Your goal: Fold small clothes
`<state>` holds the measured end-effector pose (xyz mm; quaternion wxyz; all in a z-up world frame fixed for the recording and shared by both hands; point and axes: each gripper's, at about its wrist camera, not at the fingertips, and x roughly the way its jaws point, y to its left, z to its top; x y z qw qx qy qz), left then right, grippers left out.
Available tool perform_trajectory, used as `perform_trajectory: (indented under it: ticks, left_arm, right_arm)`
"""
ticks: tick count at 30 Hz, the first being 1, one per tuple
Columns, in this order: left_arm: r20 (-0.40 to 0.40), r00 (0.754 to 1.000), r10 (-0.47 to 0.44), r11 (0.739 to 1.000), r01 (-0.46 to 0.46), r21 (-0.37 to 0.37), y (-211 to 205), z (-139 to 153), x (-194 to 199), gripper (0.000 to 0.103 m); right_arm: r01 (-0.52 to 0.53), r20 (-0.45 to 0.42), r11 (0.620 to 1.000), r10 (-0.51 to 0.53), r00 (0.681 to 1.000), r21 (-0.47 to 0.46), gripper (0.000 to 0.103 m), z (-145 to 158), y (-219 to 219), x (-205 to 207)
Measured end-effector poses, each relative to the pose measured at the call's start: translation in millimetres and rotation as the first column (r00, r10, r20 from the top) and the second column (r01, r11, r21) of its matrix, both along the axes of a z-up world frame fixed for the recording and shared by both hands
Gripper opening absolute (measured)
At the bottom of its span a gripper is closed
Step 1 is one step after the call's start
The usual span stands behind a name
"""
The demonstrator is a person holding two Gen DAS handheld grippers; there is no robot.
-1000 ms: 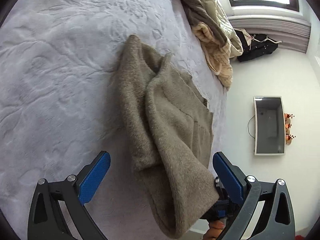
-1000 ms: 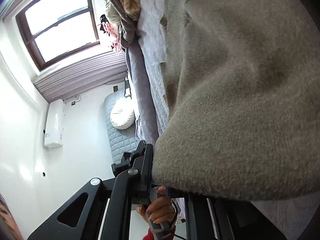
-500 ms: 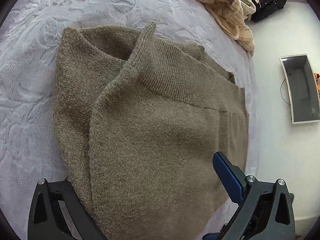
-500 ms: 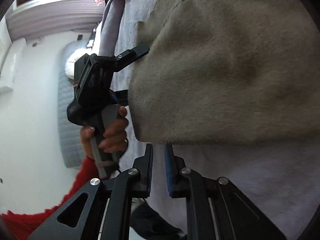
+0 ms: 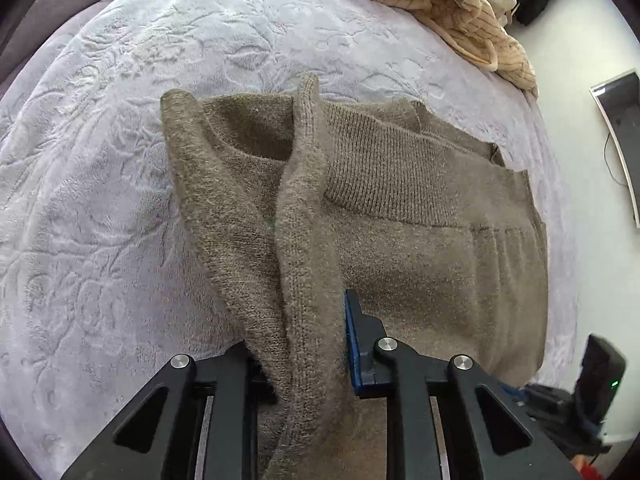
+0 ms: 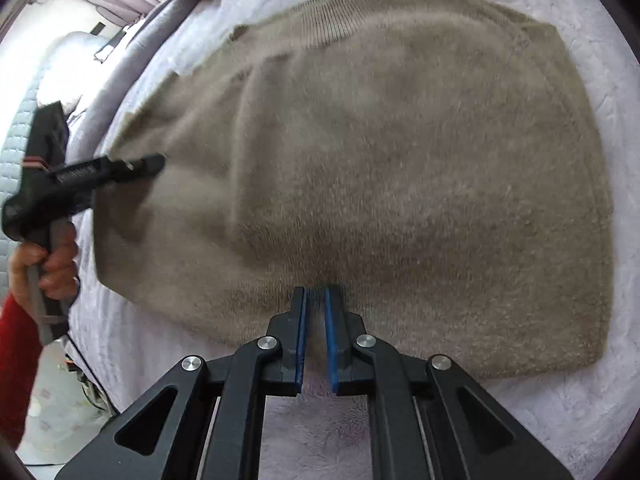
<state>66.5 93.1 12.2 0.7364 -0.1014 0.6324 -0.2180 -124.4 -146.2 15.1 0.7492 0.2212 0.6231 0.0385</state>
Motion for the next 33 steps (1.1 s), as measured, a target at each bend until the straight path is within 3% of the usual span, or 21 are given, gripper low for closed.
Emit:
perform_trajectory:
  ticks: [6,10,16,19,22,25,27,30,33]
  left_arm:
    - [0.046,0.997,0.061,0.992,-0.055,-0.116,-15.3,41.7,-6.4,0.021]
    - [0.094,0.994,0.059,0.981,-0.04,-0.189,-49.3,76.3,-6.6,0.021]
    - [0.194,0.98,-0.044,0.961,0.095,-0.26,-138.4,124.7,-13.5,0.021]
    - [0.211,0.971,-0.117,0.943,0.175,-0.282,-197.7,128.5,-18.3,0.021]
    - [0.205,0.951,-0.23,0.937,0.273,-0.219,-265.0,100.1,-27.1,0.021]
    - [0.119,0.947,-0.297,0.937,0.313,-0.153,-311.3,60.4,-35.6,0.021]
    - [0.087,0.944,-0.317,0.938,0.326,-0.119,-316.7,45.6,-49.1,0.021]
    - [0.118,0.936,-0.332,0.933,0.344,-0.105,-304.2,53.6,-61.8,0.021]
    - [0.22,0.917,-0.334,0.938,0.345,-0.015,-284.6,79.7,-64.9,0.021]
  right_arm:
    - [0.117,0.043,0.986,-0.123,0.991,0.12,0.009,-8.9,-18.7,-11.8]
    - [0.198,0.052,0.946,-0.218,0.975,0.258,0.009,-15.5,-38.8,-22.7]
    - [0.289,0.037,0.86,-0.334,0.942,0.42,0.009,-28.3,-54.0,-38.7]
    - [0.349,0.002,0.784,-0.408,0.913,0.514,0.009,-39.5,-63.2,-47.5]
    - [0.387,-0.027,0.717,-0.458,0.889,0.58,0.009,-50.6,-70.0,-53.3]
    - [0.389,-0.036,0.691,-0.467,0.884,0.609,0.009,-55.0,-76.3,-59.2]
    - [0.387,-0.041,0.678,-0.467,0.883,0.625,0.009,-55.8,-81.6,-62.8]
    - [0.39,-0.034,0.668,-0.48,0.877,0.634,0.01,-51.5,-97.6,-69.6]
    - [0.413,0.0,0.658,-0.532,0.847,0.629,0.014,-42.3,-128.5,-80.3]
